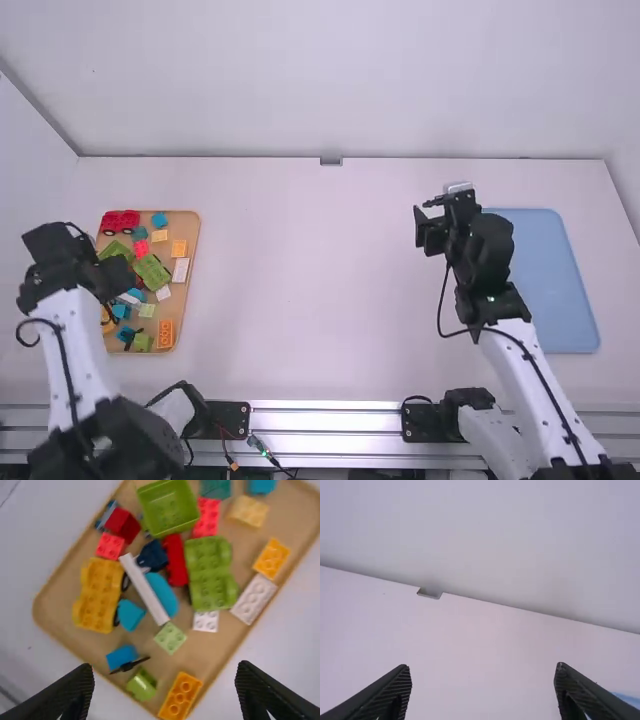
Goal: Assemble lego blocks to make yellow taxi
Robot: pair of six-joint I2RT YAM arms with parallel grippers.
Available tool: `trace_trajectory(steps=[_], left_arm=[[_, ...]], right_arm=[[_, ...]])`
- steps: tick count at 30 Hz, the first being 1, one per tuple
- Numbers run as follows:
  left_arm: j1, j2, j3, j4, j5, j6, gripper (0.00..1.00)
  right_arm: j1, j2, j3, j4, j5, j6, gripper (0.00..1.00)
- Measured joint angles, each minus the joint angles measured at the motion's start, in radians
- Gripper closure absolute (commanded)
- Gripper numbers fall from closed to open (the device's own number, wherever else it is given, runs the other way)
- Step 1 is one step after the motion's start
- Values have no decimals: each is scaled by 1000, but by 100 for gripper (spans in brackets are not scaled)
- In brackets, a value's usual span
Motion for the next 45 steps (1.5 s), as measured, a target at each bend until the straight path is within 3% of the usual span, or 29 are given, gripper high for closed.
trace_trajectory(steps=[9, 14, 17, 27, 34, 45], left_arm=[[242, 457, 244, -143, 29, 236, 10], [305, 584, 280, -149, 29, 360, 7], [322, 617, 285, -108, 30, 404, 5], [344, 655, 286, -13, 34, 468, 20], [328, 655, 254, -8, 49, 501, 20], [286, 655, 182, 55, 51, 489, 28]], right_arm=[[9, 180, 119, 69, -20, -20, 8], [42, 249, 166, 105, -31, -30, 4], [60, 278, 188, 114, -38, -34, 2], [68, 310, 203, 114, -41, -45, 1], [68, 310, 203, 118, -41, -44, 1], [68, 310, 203, 118, -41, -46, 1]])
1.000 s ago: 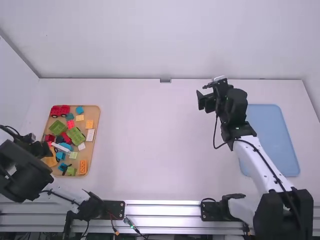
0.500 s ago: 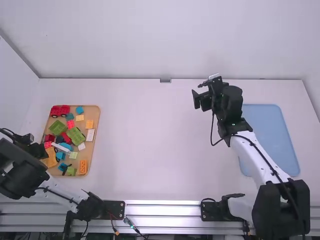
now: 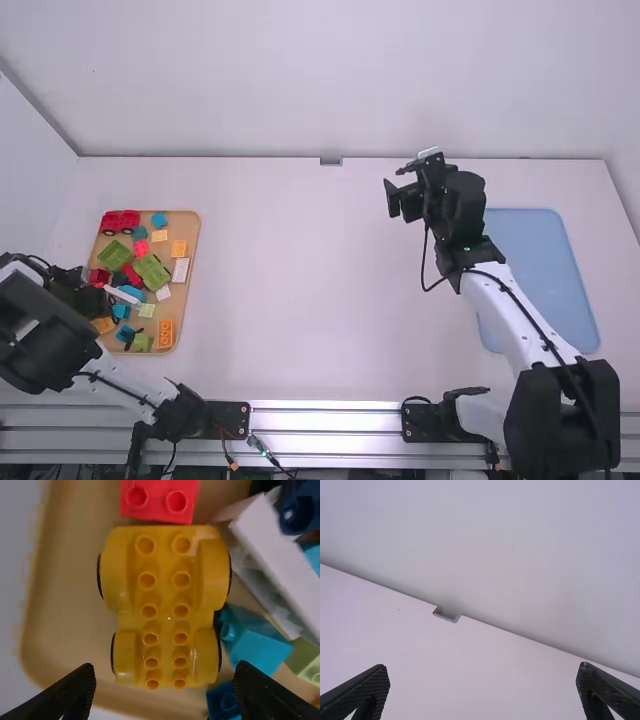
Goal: Assemble lego blocks to make yellow taxi
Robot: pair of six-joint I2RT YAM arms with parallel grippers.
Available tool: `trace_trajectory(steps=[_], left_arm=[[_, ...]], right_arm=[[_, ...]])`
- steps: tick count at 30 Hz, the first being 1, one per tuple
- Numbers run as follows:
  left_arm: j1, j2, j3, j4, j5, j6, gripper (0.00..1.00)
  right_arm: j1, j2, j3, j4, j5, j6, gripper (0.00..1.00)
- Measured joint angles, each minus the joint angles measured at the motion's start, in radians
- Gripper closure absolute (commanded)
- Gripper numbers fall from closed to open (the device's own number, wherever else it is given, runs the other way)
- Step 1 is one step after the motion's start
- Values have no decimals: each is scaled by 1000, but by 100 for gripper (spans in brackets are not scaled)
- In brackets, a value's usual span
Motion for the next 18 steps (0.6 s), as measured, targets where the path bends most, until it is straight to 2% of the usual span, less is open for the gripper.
trace_trajectory(steps=[7, 11, 18], left_arm=[[0, -2, -13, 32, -11, -31, 31], [0, -2, -32, 51, -18, -34, 25], [0, -2, -51, 76, -19, -36, 25]], right_arm=[[0, 0, 0, 2, 0, 1, 1], [0, 0, 0, 1, 0, 1, 1], [0, 0, 0, 3, 0, 0, 1]])
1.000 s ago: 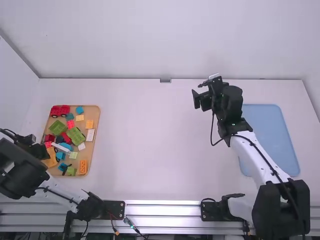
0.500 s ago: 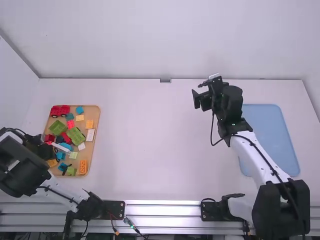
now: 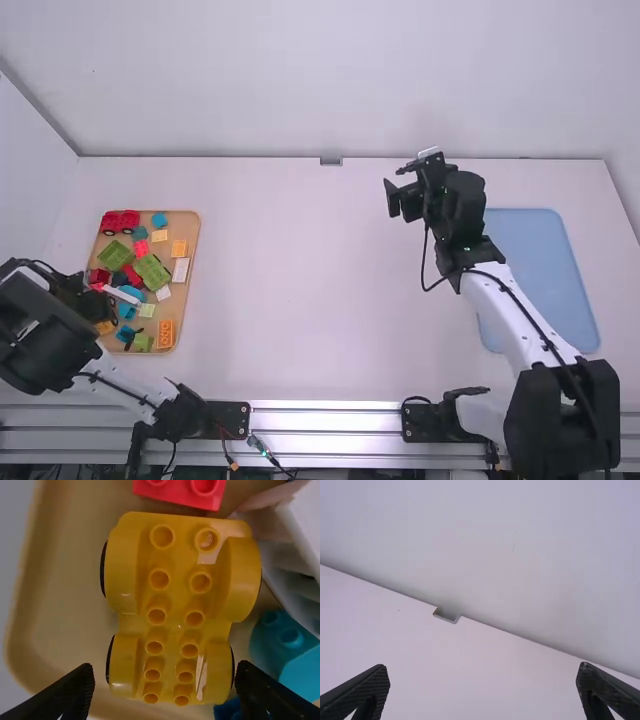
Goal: Assemble lego blocks to make yellow taxi
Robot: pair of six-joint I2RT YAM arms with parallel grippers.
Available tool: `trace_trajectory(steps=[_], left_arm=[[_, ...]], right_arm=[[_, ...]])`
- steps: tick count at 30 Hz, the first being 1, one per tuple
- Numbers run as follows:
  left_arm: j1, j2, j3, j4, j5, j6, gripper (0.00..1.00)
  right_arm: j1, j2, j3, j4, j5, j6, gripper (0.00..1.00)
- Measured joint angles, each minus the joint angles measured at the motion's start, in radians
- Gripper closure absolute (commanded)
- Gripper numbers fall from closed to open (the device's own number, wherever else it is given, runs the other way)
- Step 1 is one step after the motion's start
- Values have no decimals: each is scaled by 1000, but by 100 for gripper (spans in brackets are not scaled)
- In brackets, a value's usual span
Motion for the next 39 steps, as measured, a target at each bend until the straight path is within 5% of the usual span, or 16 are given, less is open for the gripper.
trace_trajectory(steps=[16, 39], left_arm=[[0, 0, -59, 101, 36, 27, 23], [0, 0, -105, 177, 37, -2, 55]], right_arm=[[0, 0, 0, -3, 0, 0, 1], [0, 0, 0, -8, -3, 0, 1]])
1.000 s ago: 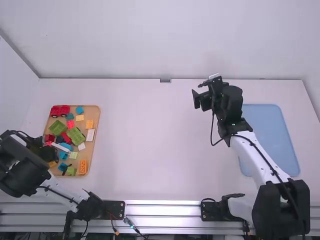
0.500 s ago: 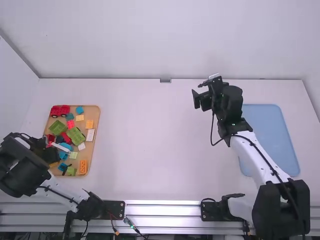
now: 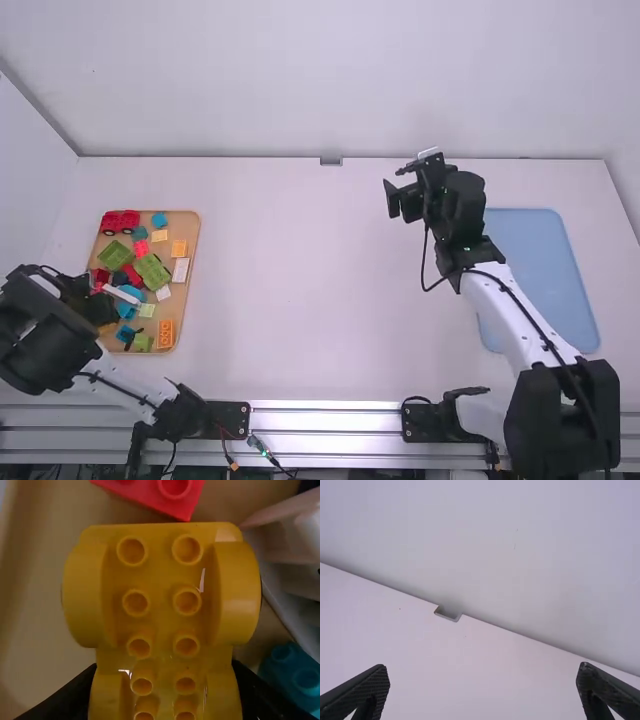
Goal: Assemble lego blocks to make yellow taxi
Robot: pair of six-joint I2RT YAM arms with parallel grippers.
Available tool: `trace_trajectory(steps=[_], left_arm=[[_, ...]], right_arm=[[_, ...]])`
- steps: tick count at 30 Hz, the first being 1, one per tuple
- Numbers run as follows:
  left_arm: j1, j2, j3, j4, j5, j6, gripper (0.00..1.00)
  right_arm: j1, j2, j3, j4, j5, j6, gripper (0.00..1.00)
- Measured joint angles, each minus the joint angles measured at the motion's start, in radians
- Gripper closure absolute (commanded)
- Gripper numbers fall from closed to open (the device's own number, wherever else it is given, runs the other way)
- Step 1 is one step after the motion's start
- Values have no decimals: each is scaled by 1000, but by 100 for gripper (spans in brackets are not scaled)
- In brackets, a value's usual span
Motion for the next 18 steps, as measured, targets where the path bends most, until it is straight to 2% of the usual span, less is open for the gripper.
trace_trajectory(steps=[3, 6, 9, 13, 18], left_arm=[[0, 0, 2, -6, -3, -10, 68], [0, 0, 19, -67, -11, -23, 71], [0, 0, 65, -145, -19, -48, 79], [0, -5, 132, -171, -18, -88, 82], [-23, -90, 140, -208, -18, -121, 83]], right_arm=[[0, 0, 0, 0, 0, 2, 1], [0, 0, 0, 0, -1, 0, 1], [0, 0, 0, 0, -1, 1, 1], [0, 0, 0, -5, -1, 3, 1], [0, 0, 0, -11, -1, 2, 1]])
